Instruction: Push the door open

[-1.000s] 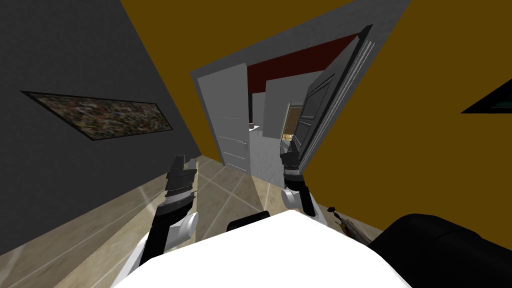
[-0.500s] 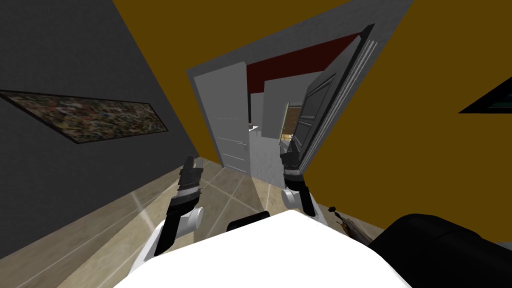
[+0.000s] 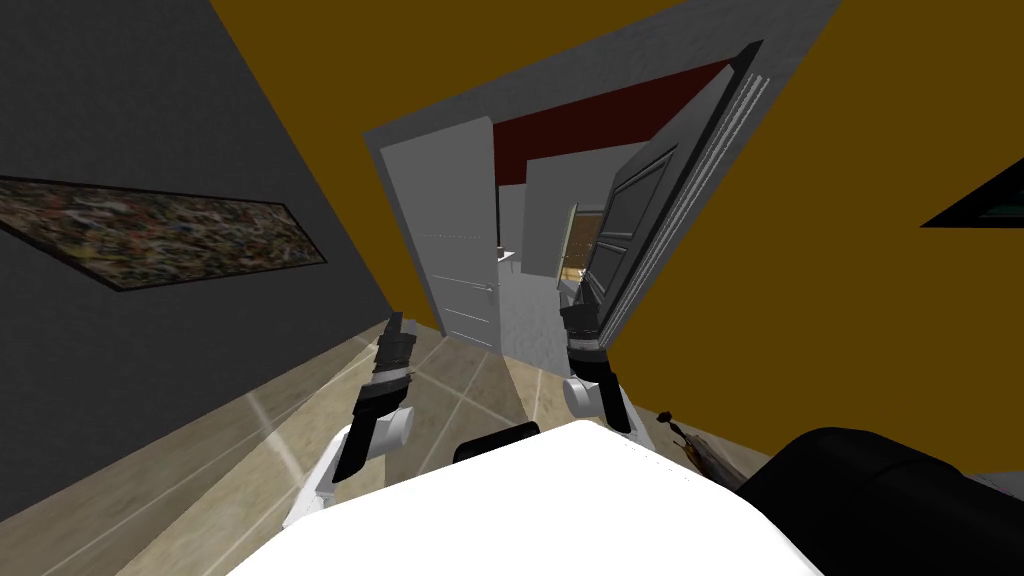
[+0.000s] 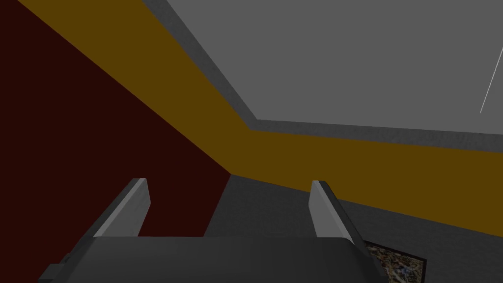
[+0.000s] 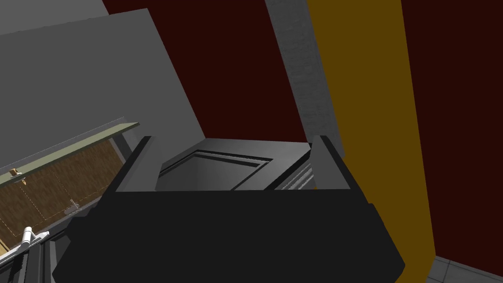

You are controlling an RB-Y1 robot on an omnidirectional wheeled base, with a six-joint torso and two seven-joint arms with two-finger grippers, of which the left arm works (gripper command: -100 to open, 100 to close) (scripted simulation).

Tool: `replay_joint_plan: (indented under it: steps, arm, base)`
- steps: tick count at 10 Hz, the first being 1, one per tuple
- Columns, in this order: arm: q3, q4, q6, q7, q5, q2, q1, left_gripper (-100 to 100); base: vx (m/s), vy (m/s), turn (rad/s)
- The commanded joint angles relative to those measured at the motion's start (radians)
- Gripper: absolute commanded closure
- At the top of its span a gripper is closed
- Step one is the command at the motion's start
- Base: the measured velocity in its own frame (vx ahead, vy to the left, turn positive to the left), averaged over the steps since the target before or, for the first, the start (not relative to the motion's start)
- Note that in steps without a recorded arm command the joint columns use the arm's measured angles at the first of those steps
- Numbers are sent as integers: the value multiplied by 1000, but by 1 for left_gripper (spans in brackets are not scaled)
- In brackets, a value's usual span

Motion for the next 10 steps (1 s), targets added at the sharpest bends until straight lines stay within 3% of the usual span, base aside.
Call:
replay_joint_plan:
  steps: [1, 4, 6, 7, 8, 9, 10]
  arm:
    - [-3, 50, 3, 7, -5, 0, -42, -100]
    - [-4, 111, 5, 14, -8, 2, -69, -100]
    - [-6, 188, 9, 27, -13, 5, -124, -100]
    - [-6, 202, 9, 27, -13, 5, -124, -100]
    - [-6, 234, 11, 34, -15, 7, -153, -100]
    - [-6, 248, 11, 34, -15, 7, -153, -100]
    - [-7, 286, 13, 40, -18, 8, -181, -100]
  base:
    - [66, 49, -80]
    - [52, 38, -34]
    - [61, 42, -67]
    - [49, 46, -36]
    - [52, 59, -48]
    - [44, 42, -31]
    - [51, 36, -55]
